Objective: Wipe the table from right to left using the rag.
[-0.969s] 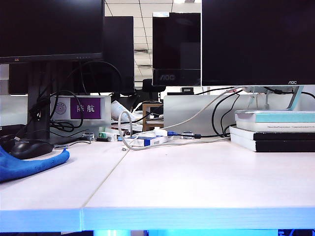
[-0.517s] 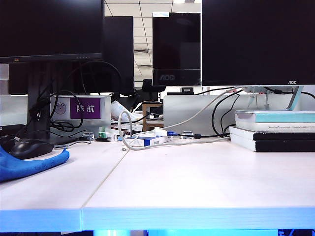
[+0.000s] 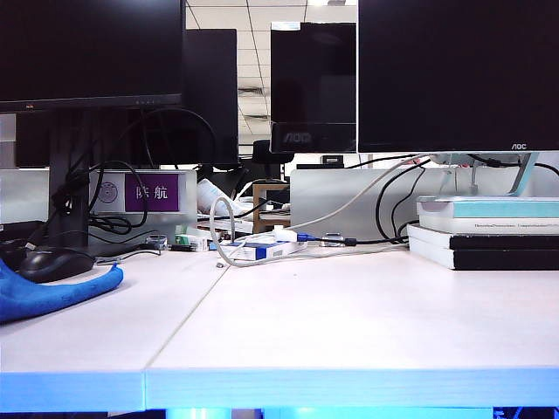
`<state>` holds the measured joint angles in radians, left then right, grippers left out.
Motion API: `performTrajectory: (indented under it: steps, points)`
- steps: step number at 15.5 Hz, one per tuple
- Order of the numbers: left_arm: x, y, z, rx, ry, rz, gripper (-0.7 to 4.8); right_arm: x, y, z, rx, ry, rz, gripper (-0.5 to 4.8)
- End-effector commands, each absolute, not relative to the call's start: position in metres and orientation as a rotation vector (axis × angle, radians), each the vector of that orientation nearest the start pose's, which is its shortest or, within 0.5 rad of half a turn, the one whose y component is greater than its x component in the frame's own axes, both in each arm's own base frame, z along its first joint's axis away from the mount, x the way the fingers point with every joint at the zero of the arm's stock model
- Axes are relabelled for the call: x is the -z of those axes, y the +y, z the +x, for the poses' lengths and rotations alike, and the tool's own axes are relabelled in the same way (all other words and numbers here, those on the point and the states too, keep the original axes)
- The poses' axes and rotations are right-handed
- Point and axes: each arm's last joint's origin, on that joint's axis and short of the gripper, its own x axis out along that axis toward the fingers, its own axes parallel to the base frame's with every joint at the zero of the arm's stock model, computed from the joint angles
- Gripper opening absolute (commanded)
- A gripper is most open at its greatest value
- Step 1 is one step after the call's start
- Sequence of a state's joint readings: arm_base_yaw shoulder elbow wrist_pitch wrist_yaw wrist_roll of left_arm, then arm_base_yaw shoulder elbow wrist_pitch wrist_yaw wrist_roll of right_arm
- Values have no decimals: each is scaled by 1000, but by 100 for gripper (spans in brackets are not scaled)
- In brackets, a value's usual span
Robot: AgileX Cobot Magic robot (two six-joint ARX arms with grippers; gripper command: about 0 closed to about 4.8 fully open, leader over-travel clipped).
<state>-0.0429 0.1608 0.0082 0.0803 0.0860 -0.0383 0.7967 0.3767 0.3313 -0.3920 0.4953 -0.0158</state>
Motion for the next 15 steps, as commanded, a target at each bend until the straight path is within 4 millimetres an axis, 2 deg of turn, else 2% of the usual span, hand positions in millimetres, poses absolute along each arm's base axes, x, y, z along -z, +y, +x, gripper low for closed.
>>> performTrajectory:
  steps: [1,9,11,12,13,14,15]
  points:
    - [-152,0,96,66,140,-3,-5,-213,67,85,-300,334,-264,35]
    - [-150,0,96,63,168,-47,-3,-212,67,84,-300,337,-267,35]
    - [-150,0,96,63,167,-47,-3,-217,52,89,-220,318,-199,35]
    - [-150,0,96,63,168,-47,-3,-220,33,95,-30,286,-144,35]
    - [-150,0,96,63,168,-47,-3,-213,14,98,91,184,-65,36]
    - [-150,0,96,63,168,-47,-3,-179,1,97,34,115,2,35]
    - [-150,0,96,63,168,-47,-3,-171,0,96,35,114,4,35]
